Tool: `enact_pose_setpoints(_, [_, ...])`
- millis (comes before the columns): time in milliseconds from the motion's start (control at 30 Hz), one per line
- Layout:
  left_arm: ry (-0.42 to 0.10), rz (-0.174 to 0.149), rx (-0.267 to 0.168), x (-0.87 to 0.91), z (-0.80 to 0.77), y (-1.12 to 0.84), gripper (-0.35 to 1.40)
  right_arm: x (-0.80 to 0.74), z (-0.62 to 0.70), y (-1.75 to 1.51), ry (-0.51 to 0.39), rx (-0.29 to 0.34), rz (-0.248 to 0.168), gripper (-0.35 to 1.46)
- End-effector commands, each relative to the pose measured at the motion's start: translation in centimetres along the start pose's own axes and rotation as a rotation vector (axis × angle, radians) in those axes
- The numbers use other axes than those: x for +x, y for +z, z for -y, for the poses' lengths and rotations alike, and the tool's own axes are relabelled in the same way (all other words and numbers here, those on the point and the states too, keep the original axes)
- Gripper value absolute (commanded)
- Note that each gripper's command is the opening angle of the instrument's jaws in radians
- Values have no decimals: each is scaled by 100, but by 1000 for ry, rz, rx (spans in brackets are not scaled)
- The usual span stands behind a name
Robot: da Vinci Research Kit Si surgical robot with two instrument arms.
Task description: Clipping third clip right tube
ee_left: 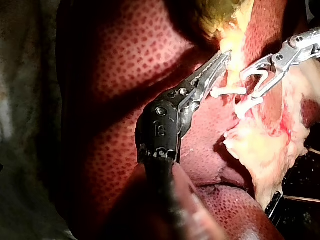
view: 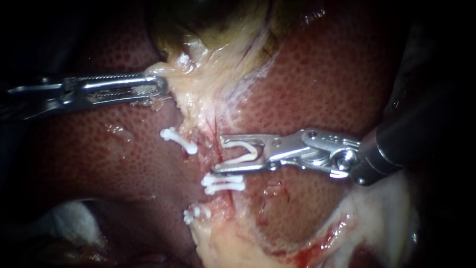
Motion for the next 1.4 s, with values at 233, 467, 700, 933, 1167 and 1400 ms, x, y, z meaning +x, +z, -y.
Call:
enact_pose_setpoints(233, [0,0,-1,0,1,0,-35,-5,5,15,75,102,-25,42])
enact_pose_setpoints(467, [0,1,-2,-1,6,0,-35,-3,16,20,122,194,-65,41])
enact_pose_setpoints(700, [0,1,-3,-1,6,0,-35,1,17,24,154,216,-104,41])
enact_pose_setpoints(933, [1,1,-3,-1,7,0,-35,4,16,27,185,224,-125,41])
enact_pose_setpoints(1167, [1,1,-4,-2,9,-1,-35,5,16,28,203,227,-124,38])
enact_pose_setpoints(1400, [1,1,-4,-2,10,-1,-35,4,12,26,202,228,-123,12])
